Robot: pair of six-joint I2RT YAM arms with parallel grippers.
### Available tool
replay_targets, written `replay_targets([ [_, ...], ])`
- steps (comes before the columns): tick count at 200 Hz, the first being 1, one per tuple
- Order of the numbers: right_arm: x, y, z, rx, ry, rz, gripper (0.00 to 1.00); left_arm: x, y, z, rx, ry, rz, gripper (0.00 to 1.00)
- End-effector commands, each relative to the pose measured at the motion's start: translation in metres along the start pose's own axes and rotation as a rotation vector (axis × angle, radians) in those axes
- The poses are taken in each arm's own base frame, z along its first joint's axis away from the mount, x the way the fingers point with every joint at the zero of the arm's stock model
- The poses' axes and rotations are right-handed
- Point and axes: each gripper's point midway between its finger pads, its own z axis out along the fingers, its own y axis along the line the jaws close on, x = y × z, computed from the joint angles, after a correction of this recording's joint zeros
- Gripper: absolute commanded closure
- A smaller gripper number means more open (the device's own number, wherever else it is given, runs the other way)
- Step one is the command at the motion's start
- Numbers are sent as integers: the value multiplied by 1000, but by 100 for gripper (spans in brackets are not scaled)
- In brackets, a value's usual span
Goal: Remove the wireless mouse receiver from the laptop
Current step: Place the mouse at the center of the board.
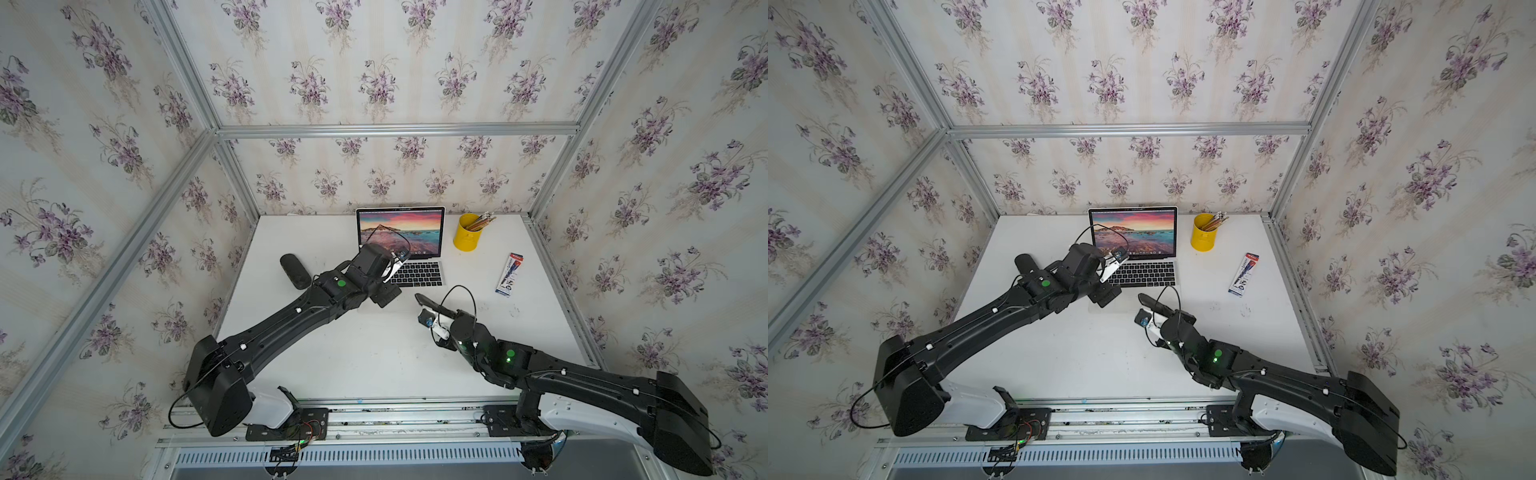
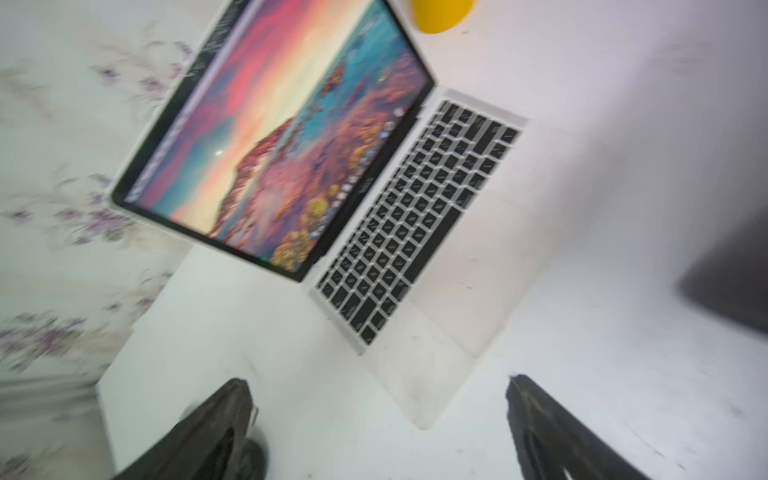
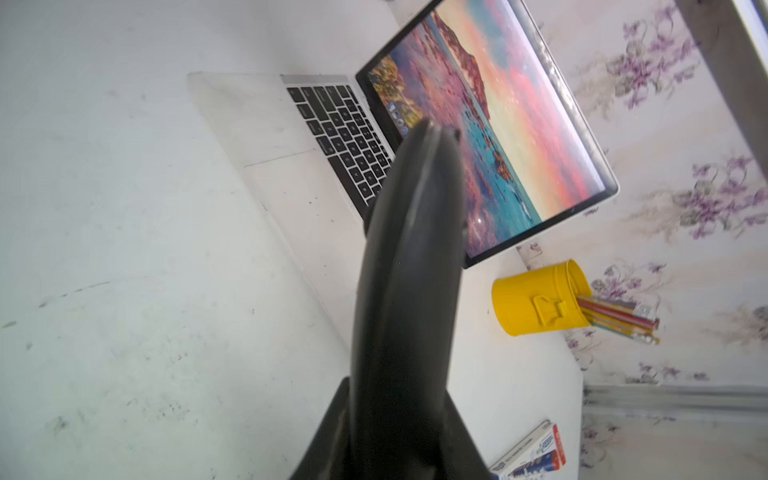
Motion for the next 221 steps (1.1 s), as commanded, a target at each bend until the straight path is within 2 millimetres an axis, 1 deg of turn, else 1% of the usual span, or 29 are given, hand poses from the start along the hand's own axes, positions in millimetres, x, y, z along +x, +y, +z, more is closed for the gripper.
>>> replay_targets([
  [1,6,-3,5,-147,-1,338,100,-9,71,-16,-342,-126,-236,1],
  [18,15,-30,8,-210,-36,606,100,1,77,-26,-361,-187,-301,1],
  [20,15,-30,8,-229,-43,628,100,2,78,-28,-363,-193,-306,1],
  [22,21,-39,10,-218,-40,671,100,4,78,-29,-364,-197,-307,1],
  [30,27,-51,11,-249,-63,784,100,8,78,-32,-365,-209,-315,1],
  [46,44,-66,15,-323,-75,978,100,17,80,-40,-373,-214,-329,1],
  [62,61,-72,23,-391,-48,1107,100,28,80,-48,-377,-220,-367,1],
  [76,72,-68,33,-451,-4,1184,100,36,78,-56,-368,-249,-412,1],
  [96,76,-58,44,-548,9,1250,100,50,74,-65,-354,-309,-463,1],
  [98,77,-58,45,-552,10,1253,100,51,73,-65,-355,-314,-468,1],
  [99,77,-58,45,-554,10,1254,100,49,75,-69,-357,-327,-474,1],
  [102,78,-56,47,-560,17,1260,100,54,73,-67,-358,-324,-477,1],
  [116,89,-53,55,-551,60,1281,100,63,73,-72,-367,-351,-496,1],
  [145,115,-55,65,-492,146,1335,100,85,61,-63,-351,-294,-475,1],
  [171,133,-54,69,-463,214,1401,100,96,52,-55,-323,-253,-476,1],
  [194,146,-47,73,-463,268,1462,100,101,49,-52,-320,-244,-481,1],
  [221,158,-39,76,-476,321,1508,100,100,49,-50,-322,-241,-473,1],
])
